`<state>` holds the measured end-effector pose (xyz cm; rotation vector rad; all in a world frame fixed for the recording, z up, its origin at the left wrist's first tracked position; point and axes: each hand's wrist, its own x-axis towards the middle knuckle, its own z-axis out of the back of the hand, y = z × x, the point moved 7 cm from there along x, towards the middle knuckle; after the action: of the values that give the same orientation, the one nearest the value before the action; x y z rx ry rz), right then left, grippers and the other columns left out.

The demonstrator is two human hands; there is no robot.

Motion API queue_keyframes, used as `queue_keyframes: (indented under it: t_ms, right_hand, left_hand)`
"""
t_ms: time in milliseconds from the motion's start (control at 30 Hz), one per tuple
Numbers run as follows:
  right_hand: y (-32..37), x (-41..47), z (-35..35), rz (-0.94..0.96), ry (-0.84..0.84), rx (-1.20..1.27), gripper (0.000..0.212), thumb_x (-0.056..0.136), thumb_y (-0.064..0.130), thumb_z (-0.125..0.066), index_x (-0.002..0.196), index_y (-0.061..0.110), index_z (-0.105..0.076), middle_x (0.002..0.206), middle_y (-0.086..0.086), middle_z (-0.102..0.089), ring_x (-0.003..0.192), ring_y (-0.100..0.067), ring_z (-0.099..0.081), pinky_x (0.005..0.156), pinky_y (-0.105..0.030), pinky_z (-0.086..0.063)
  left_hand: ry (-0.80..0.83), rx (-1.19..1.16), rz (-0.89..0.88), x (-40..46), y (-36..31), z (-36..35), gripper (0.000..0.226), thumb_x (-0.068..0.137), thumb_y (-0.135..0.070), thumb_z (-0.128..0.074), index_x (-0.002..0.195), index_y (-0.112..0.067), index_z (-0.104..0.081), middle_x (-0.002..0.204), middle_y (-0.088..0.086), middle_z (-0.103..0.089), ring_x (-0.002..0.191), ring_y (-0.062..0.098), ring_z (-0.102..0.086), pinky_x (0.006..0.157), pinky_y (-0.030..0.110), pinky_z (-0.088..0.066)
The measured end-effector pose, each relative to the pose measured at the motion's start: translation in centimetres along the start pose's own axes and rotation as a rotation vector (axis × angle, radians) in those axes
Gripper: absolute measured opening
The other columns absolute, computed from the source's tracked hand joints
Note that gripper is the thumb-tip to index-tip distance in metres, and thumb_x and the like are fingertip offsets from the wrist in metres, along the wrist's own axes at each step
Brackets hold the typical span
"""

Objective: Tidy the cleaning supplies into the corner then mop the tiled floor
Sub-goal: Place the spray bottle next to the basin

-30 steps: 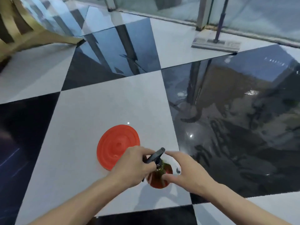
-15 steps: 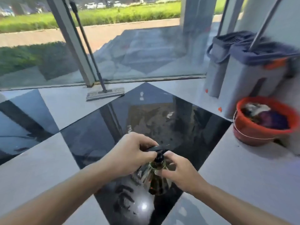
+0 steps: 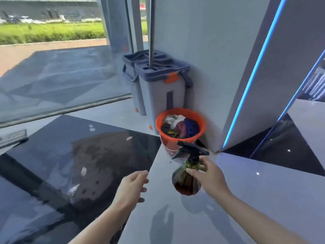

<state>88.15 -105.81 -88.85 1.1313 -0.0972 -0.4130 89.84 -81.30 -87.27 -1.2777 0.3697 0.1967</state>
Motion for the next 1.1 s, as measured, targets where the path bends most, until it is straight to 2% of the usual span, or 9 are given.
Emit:
queue_keyframes:
  t_ms: [267,367,433,567,733,867,967,1033,1100]
  right_hand:
    - [-5.3,11.1,3.6,-0.036,0.039,-0.077,0.026,0.078,0.012,-0.074,0.091,0.027,-0.058,0.093,0.011,-0.065,0.096,-0.013,-0.059,0.082,-0.024,-0.040]
    - [-6.9,14.4,3.3,-0.067,0.136,-0.118,0.026,0.078,0.005,-0.070,0.100,0.016,-0.061,0.093,0.010,-0.065,0.095,-0.009,-0.059,0.078,-0.021,-0.040]
    - [-8.1,16.1,2.9,-0.095,0.193,-0.147,0.034,0.078,0.000,-0.067,0.109,0.011,-0.061,0.103,0.002,-0.066,0.104,-0.016,-0.061,0.080,-0.022,-0.041]
    - [-9.8,17.7,2.4,-0.122,0.248,-0.158,0.038,0.079,-0.011,-0.057,0.111,0.011,-0.056,0.112,-0.007,-0.064,0.113,-0.024,-0.058,0.088,-0.024,-0.039]
    - [-10.0,18.0,2.5,-0.147,0.277,-0.106,0.046,0.083,-0.016,-0.050,0.124,0.007,-0.052,0.116,-0.006,-0.059,0.109,-0.020,-0.052,0.089,-0.025,-0.037]
    - [-10.3,18.1,2.5,-0.186,0.236,-0.083,0.046,0.081,-0.015,-0.055,0.119,0.012,-0.051,0.115,-0.001,-0.058,0.107,-0.018,-0.053,0.090,-0.027,-0.038]
    - [-11.6,17.7,2.7,-0.248,0.101,-0.055,0.053,0.075,-0.002,-0.065,0.124,0.014,-0.051,0.119,0.000,-0.059,0.115,-0.022,-0.055,0.092,-0.032,-0.043]
    - [-12.2,16.2,2.9,-0.308,-0.040,-0.063,0.052,0.078,0.005,-0.067,0.126,0.011,-0.048,0.116,-0.002,-0.057,0.106,-0.025,-0.056,0.085,-0.032,-0.043]
    - [-12.3,13.8,2.6,-0.342,-0.129,-0.177,0.036,0.082,0.013,-0.065,0.115,0.009,-0.051,0.110,-0.007,-0.060,0.093,-0.026,-0.056,0.081,-0.036,-0.045]
  left_hand:
    - [0.075,0.166,-0.027,6.9,1.2,-6.6,0.031,0.091,-0.023,-0.057,0.122,-0.025,-0.061,0.101,-0.012,-0.067,0.092,0.006,-0.061,0.079,0.029,-0.052]
    - [0.064,0.217,-0.060,9.6,0.1,-7.1,0.032,0.089,-0.021,-0.058,0.121,-0.024,-0.063,0.097,-0.012,-0.068,0.089,0.003,-0.061,0.084,0.031,-0.051]
    - [0.056,0.233,-0.051,11.1,-0.3,-7.1,0.031,0.089,-0.020,-0.059,0.119,-0.025,-0.063,0.094,-0.012,-0.068,0.087,0.004,-0.061,0.082,0.030,-0.051]
    - [0.055,0.280,-0.021,12.6,-0.1,-7.2,0.030,0.088,-0.021,-0.057,0.117,-0.026,-0.063,0.097,-0.013,-0.068,0.088,0.004,-0.060,0.074,0.026,-0.049]
    - [0.040,0.335,-0.005,13.9,0.8,-7.1,0.030,0.088,-0.022,-0.056,0.117,-0.027,-0.062,0.102,-0.012,-0.068,0.091,0.004,-0.061,0.070,0.024,-0.047]
    - [0.045,0.422,-0.030,13.7,1.2,-7.3,0.034,0.088,-0.027,-0.056,0.121,-0.029,-0.060,0.113,-0.007,-0.066,0.097,0.004,-0.061,0.071,0.018,-0.045]
    - [0.012,0.528,-0.106,12.8,0.5,-6.7,0.042,0.086,-0.034,-0.055,0.128,-0.033,-0.055,0.123,-0.009,-0.061,0.105,0.006,-0.059,0.090,0.027,-0.047]
    - [-0.026,0.644,-0.202,11.7,-0.7,-5.8,0.047,0.089,-0.036,-0.052,0.135,-0.034,-0.049,0.132,-0.013,-0.056,0.120,0.009,-0.051,0.100,0.030,-0.043]
    - [-0.075,0.765,-0.304,10.2,-2.0,-4.5,0.047,0.093,-0.037,-0.048,0.140,-0.036,-0.043,0.137,-0.017,-0.051,0.129,0.009,-0.040,0.099,0.028,-0.038]
